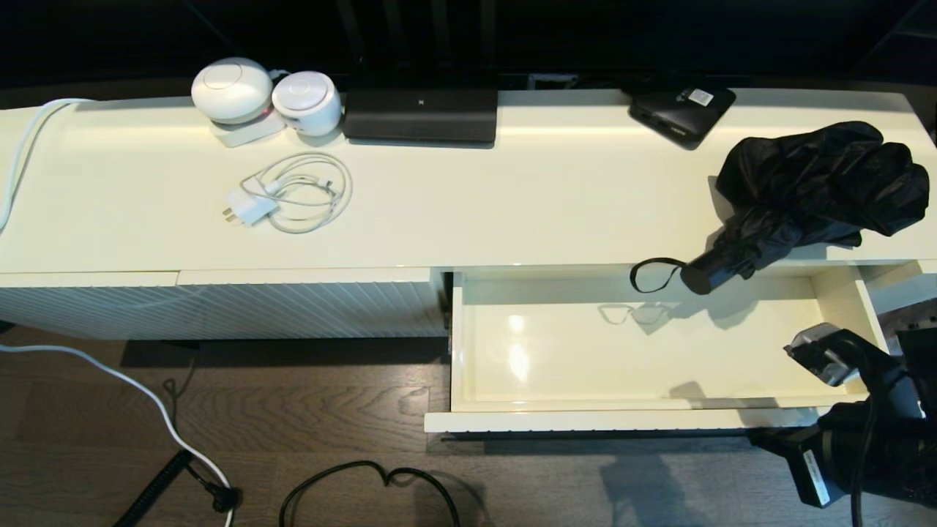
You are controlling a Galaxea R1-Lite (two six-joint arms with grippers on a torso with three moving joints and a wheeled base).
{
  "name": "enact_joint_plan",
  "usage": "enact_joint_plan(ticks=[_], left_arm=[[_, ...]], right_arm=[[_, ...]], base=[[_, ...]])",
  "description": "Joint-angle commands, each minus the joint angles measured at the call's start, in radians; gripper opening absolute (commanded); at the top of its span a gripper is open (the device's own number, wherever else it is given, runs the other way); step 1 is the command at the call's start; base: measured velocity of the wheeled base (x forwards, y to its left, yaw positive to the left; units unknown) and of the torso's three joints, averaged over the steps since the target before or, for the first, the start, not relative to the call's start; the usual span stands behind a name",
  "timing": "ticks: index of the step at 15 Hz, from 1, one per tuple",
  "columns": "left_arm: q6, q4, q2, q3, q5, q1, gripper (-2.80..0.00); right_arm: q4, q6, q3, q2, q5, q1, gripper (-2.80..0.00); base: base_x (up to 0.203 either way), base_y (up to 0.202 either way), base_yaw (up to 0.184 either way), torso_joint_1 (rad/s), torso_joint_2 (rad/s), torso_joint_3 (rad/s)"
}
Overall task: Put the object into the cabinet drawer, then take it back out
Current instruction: Close the drawer
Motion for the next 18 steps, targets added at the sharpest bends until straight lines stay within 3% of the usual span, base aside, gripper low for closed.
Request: enact_joint_plan(ticks=[1,5,13,18], left_arm=[[-0.001,0.0,0.0,0.0,0.0,0.001,-2.8],[-0.001,0.0,0.0,0.0,0.0,0.0,-2.8],[-0.001,0.0,0.0,0.0,0.0,0.0,-2.8],[-0.001,0.0,0.0,0.0,0.0,0.001,-2.8]], right_arm=[[-0.038,-0.001,0.011,0.004,0.0,0.001,-2.8],[-0.2,-0.001,0.032,0.021,-0.068,0.023,-2.8],[-0.48,0.001,0.176,0.005,-0.073,0.021,-2.8],[-0.596,0.004,0.191,0.039,-0.071,0.002,-2.8]], base=[[0.0,0.0,0.0,0.0,0.0,0.0],[0.0,0.0,0.0,0.0,0.0,0.0],[0.0,0.0,0.0,0.0,0.0,0.0],[0.0,0.0,0.0,0.0,0.0,0.0]])
